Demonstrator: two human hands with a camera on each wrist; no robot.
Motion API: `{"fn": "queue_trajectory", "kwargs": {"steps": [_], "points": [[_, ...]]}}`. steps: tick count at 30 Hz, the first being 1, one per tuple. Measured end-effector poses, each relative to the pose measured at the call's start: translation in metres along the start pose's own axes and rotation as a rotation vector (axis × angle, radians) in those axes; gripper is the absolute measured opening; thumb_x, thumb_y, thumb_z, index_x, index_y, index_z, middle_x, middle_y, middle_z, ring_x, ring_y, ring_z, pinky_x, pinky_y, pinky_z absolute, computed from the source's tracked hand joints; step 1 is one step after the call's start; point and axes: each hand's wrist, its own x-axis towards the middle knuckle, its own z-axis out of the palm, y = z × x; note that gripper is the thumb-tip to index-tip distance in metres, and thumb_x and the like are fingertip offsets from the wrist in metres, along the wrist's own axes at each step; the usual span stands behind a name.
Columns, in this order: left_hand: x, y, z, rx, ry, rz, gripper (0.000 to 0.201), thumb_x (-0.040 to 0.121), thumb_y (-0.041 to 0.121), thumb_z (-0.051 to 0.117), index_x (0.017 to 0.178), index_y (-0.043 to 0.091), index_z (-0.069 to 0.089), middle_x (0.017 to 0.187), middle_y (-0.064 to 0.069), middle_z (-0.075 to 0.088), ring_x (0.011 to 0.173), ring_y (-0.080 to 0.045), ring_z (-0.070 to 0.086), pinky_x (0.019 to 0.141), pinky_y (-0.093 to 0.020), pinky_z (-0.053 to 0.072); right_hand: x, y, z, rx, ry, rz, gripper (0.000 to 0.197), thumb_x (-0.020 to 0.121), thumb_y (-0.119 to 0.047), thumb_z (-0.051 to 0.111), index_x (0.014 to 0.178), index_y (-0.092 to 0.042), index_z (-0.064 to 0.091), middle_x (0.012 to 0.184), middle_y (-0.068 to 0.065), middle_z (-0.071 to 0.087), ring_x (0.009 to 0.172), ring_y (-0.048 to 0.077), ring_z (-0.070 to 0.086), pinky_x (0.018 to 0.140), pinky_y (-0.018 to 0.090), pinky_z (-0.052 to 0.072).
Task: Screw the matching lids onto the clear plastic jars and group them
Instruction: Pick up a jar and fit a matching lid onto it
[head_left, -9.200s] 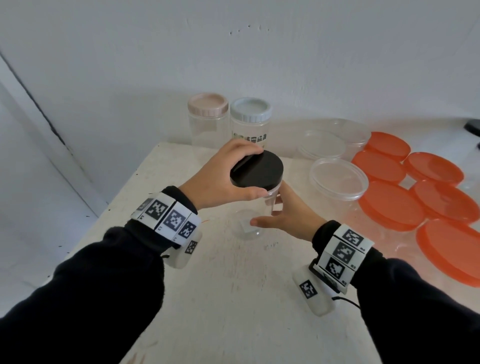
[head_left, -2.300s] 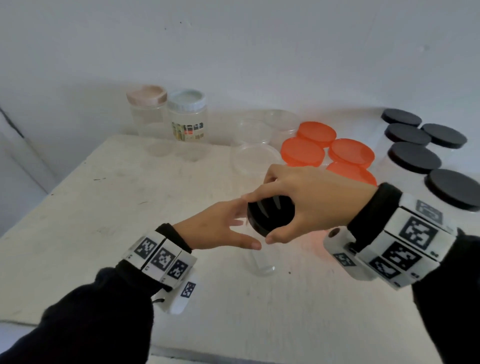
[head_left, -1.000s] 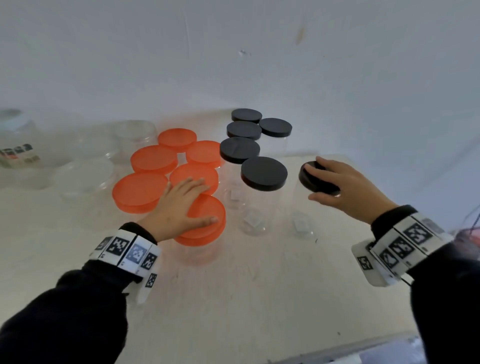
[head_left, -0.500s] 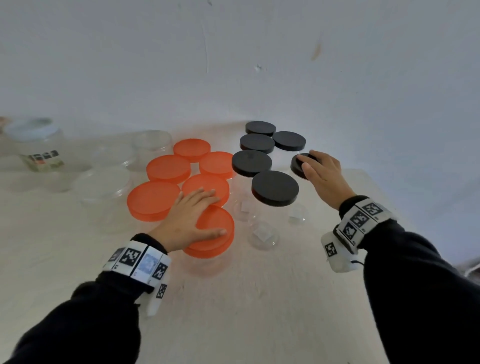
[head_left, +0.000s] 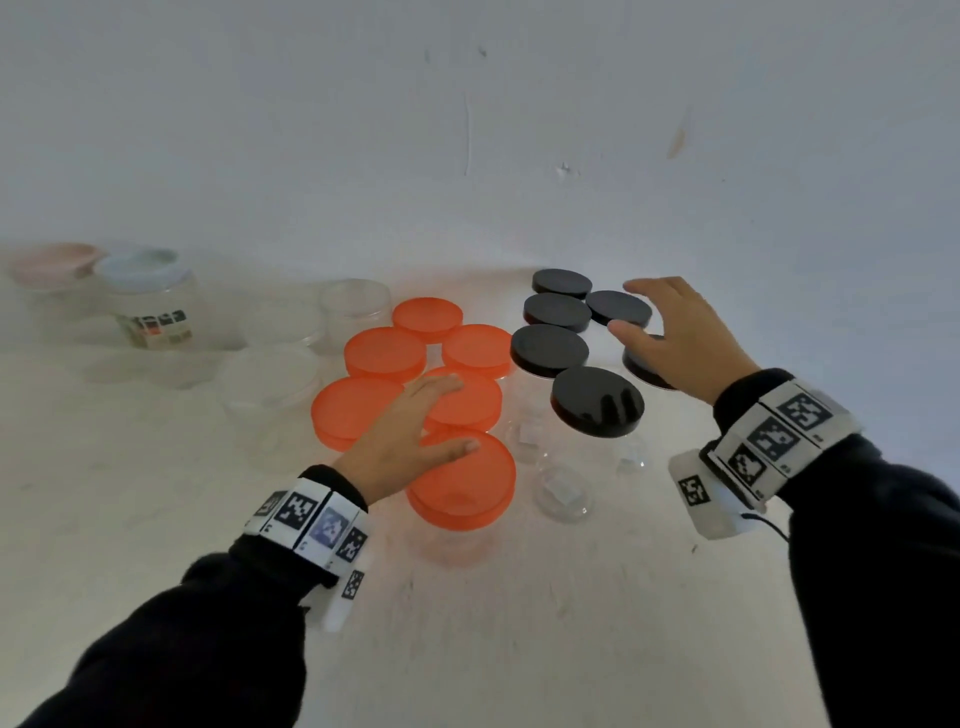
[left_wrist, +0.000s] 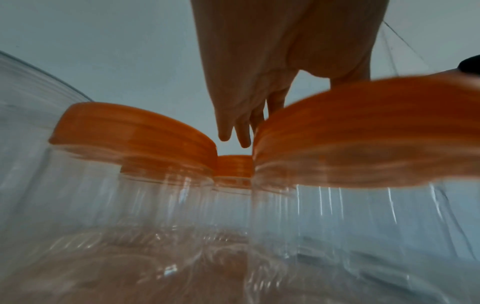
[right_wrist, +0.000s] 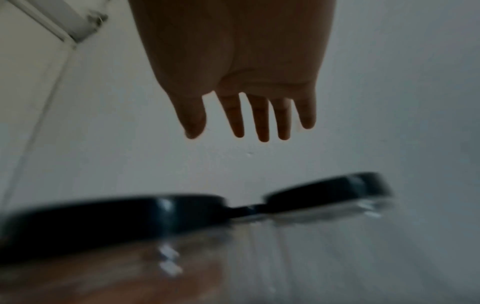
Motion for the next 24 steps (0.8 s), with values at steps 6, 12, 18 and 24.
{"fn": "queue_trajectory", "kwargs": {"steps": [6,12,18,24], "points": [[-0.024,-0.018,-0.063,-0.173,0.34,0.01,0.059,0.07,0.054,0.057,0.118,0.02,0.057,0.118,0.009,0.059,0.109,0.001,0.053,0.091,-0.011,0.04,0.006,-0.108,0.023,0.177,0.043,-0.214,0.038,0.087,-0.03,0.063,0.121,-0.018,0.053,0.119,-0.003,0.055,0.105,0.014,0.054,0.087,0.031,0.046],[-0.06,-0.075,-0.162,-0.137,0.64,-0.131,0.028,0.082,0.019,0.069,0.108,0.019,0.059,0.105,0.013,0.061,0.095,0.005,0.057,0.081,-0.018,0.047,0.022,-0.212,0.08,0.338,-0.054,-0.283,0.03,0.085,-0.027,0.065,0.113,-0.022,0.056,0.111,-0.008,0.058,0.095,0.012,0.056,0.078,0.027,0.046],[-0.091,-0.151,-0.248,-0.106,0.819,-0.279,0.034,0.083,0.009,0.067,0.114,0.011,0.055,0.111,0.003,0.057,0.101,-0.011,0.055,0.083,-0.029,0.047,0.058,-0.297,0.143,0.39,-0.17,-0.258,0.034,0.086,-0.027,0.064,0.116,-0.017,0.055,0.115,-0.003,0.056,0.094,0.013,0.055,0.078,0.024,0.043],[-0.1,-0.229,-0.296,-0.107,0.823,-0.419,0.045,0.08,0.01,0.07,0.121,0.009,0.05,0.126,-0.008,0.049,0.105,-0.013,0.049,0.084,-0.03,0.044,0.091,-0.366,0.21,0.47,-0.274,-0.093,0.05,0.086,-0.028,0.065,0.129,-0.013,0.043,0.127,0.002,0.047,0.108,0.017,0.051,0.085,0.024,0.041]]}}
